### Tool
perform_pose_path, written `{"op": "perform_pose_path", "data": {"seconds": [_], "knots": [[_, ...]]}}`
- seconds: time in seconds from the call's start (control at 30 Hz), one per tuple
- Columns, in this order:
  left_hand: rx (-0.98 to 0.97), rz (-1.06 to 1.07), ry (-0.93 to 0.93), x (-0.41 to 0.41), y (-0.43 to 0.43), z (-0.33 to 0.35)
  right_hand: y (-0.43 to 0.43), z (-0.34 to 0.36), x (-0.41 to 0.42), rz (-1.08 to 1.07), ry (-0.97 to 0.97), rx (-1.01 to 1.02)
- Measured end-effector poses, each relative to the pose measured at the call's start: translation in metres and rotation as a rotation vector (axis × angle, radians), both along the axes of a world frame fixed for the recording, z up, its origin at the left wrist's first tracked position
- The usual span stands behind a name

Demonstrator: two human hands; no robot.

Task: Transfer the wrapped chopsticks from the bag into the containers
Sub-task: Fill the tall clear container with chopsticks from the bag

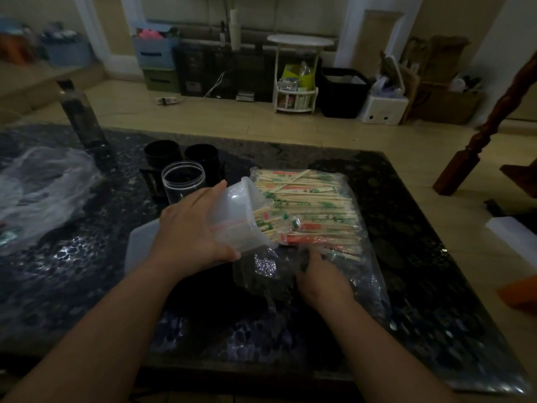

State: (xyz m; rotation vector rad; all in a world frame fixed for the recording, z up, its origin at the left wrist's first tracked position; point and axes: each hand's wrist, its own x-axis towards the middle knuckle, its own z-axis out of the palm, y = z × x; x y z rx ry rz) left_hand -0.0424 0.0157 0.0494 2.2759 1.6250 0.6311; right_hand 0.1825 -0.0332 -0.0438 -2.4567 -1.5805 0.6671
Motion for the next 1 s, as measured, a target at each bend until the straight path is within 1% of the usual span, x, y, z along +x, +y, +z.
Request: {"op": "perform_pose_path", "data": {"seconds": [0.13, 0.23, 0.3, 0.37, 0.4, 0.47, 0.5, 0.57, 0.6, 0.67, 0.7, 0.8, 0.9, 1.0], "knots": [[-0.009, -0.005, 0.004, -0.001, 0.001, -0.001, 0.001, -0.002, 0.002, -0.164, 0.052, 0.205], [-0.016, -0.013, -0.011, -0.002, 0.001, 0.0, 0.004, -0.005, 0.003, -0.288, 0.212, 0.311], [-0.014, -0.013, -0.008, -0.002, 0.003, 0.0, 0.004, -0.006, 0.0, -0.261, 0.305, 0.438], [-0.019, -0.005, -0.012, -0.003, 0.005, -0.001, 0.005, -0.009, -0.001, -0.113, 0.364, 0.592], [-0.026, 0.001, -0.022, -0.004, 0.005, -0.002, 0.005, -0.012, -0.001, -0.015, 0.363, 0.612], [-0.039, 0.008, -0.047, -0.007, 0.006, -0.003, 0.007, -0.018, 0.001, 0.16, 0.273, 0.55], [-0.044, 0.013, -0.056, -0.008, 0.007, -0.003, 0.008, -0.022, 0.003, 0.228, 0.18, 0.513], [-0.037, 0.028, -0.063, -0.008, 0.008, -0.003, 0.011, -0.028, 0.006, 0.288, -0.019, 0.427], [-0.03, 0.034, -0.066, -0.009, 0.008, -0.003, 0.012, -0.03, 0.007, 0.278, -0.073, 0.359], [-0.027, 0.036, -0.075, -0.01, 0.01, -0.003, 0.015, -0.03, 0.008, 0.236, -0.096, 0.257], [-0.027, 0.035, -0.079, -0.01, 0.012, -0.003, 0.016, -0.027, 0.008, 0.232, -0.111, 0.242], [-0.033, 0.044, -0.087, -0.012, 0.016, -0.003, 0.02, -0.017, 0.006, 0.267, -0.147, 0.265], [-0.03, 0.055, -0.091, -0.011, 0.017, -0.003, 0.03, -0.012, 0.002, 0.262, -0.11, 0.259], [-0.031, 0.062, -0.101, -0.012, 0.018, -0.004, 0.043, -0.017, 0.0, 0.269, -0.225, 0.198]]}}
